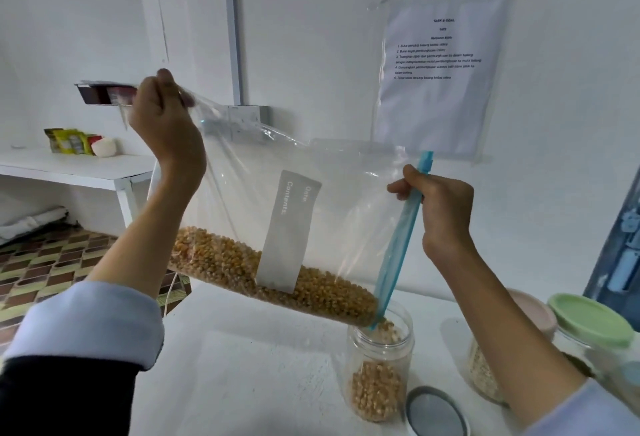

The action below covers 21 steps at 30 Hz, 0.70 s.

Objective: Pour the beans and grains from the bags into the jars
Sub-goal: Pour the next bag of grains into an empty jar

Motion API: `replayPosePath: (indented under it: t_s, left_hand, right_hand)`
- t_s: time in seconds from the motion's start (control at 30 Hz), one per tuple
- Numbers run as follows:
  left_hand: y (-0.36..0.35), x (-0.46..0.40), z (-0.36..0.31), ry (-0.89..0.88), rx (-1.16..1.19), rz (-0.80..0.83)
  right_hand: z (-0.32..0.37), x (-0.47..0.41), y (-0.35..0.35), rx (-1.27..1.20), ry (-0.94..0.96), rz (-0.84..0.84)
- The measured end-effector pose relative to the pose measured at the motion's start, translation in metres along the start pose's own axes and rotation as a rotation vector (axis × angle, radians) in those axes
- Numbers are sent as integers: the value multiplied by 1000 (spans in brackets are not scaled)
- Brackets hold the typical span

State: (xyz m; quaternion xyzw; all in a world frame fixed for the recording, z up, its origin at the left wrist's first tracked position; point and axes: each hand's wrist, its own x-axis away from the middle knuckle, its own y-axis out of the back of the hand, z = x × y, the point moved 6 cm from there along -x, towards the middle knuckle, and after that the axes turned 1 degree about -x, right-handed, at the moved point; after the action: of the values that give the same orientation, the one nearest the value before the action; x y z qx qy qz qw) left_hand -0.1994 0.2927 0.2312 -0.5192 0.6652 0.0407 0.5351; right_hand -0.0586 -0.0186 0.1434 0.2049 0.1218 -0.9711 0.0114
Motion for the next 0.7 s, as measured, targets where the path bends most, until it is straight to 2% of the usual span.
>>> replayPosePath:
  t_s: [0.43, 0.7]
  left_hand:
    - [-1, 0, 3, -24, -38, 18]
    - [-2, 0, 5, -65, -82, 21]
  right_hand:
    - [-5, -4, -2, -27, -5, -35]
    - [-5, -1, -9, 11, 0, 18]
